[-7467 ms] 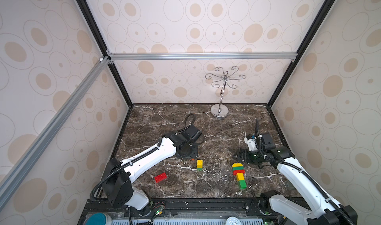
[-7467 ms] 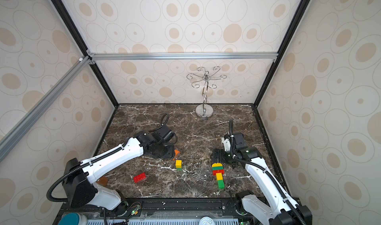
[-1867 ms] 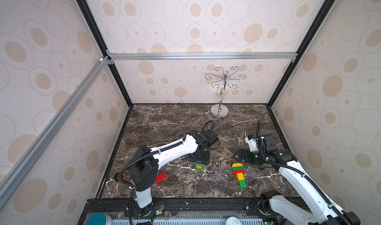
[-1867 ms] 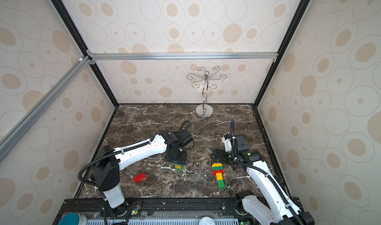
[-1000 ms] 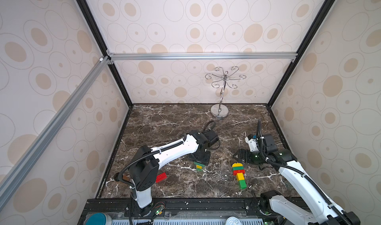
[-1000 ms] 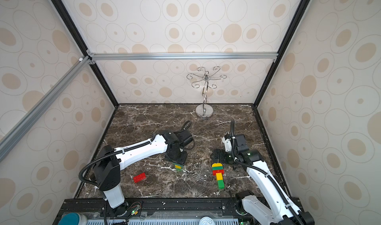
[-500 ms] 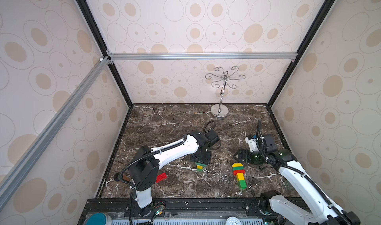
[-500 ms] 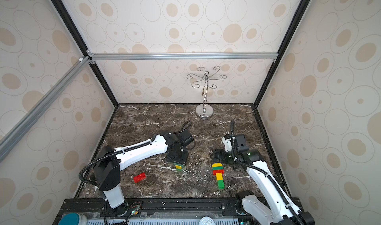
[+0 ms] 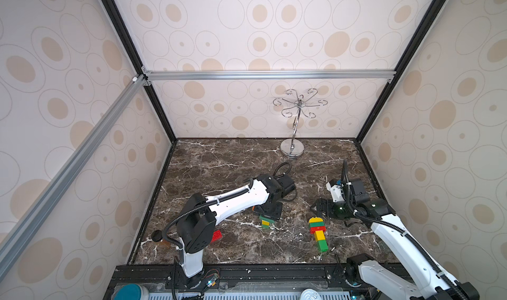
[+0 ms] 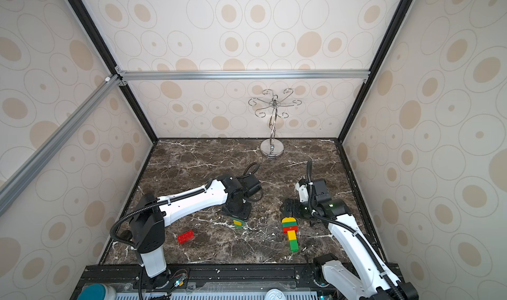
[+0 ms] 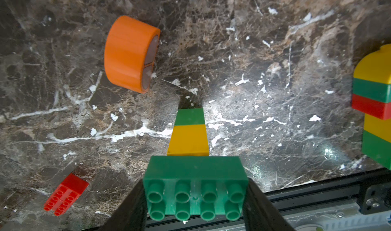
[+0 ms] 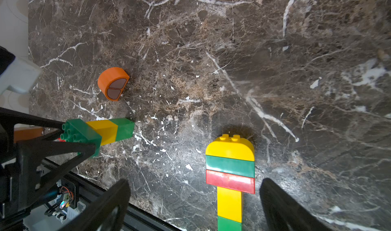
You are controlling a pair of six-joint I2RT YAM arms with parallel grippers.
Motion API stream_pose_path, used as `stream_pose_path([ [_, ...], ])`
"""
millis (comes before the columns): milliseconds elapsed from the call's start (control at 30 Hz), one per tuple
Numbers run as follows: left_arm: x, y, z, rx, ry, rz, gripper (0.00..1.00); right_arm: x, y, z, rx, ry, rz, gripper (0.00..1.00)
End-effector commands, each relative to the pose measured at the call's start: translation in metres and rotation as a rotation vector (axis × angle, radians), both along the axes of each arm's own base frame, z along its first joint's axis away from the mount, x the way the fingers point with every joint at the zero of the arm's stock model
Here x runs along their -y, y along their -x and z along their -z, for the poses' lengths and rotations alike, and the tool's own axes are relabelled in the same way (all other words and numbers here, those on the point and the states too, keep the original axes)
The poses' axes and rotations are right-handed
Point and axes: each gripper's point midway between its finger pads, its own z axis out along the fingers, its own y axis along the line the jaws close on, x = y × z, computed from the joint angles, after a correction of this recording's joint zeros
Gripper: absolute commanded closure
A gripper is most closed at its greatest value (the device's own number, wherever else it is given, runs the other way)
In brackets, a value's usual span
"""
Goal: Assemble an ice cream with lego
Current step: Assemble the lego brick with the lego brick.
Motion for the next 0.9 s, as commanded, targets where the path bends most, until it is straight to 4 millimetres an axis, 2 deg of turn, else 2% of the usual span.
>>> stream_pose_path([
  [0, 0.003, -0.007, -0.004, 0.026, -0.025, -0.012, 0.74, 0.003, 0.002, 0.003, -0.006, 0.01, 0.001, 0.02],
  [233, 0.01, 0.001, 0.0, -0.015, 0.034, -0.024, 0.74, 0.003, 0.002, 0.003, -0.009, 0.012, 0.004, 0.01],
  [433, 0.001, 0.004, 0.001, -0.023, 0.008, -0.013, 0.74, 0.003, 0.002, 0.004, -0.015, 0.013, 0.003, 0.02],
  [700, 0.009, -0.007, -0.009, 0.021, 0.044, -0.001, 0.74, 0.004, 0.003, 0.004, -0.015, 0.015, 0.006, 0.02],
  [867, 0.007, -0.012, -0.015, 0.038, 0.031, 0.006, 0.74, 0.004, 0.003, 0.005, -0.02, 0.015, 0.005, 0.01],
])
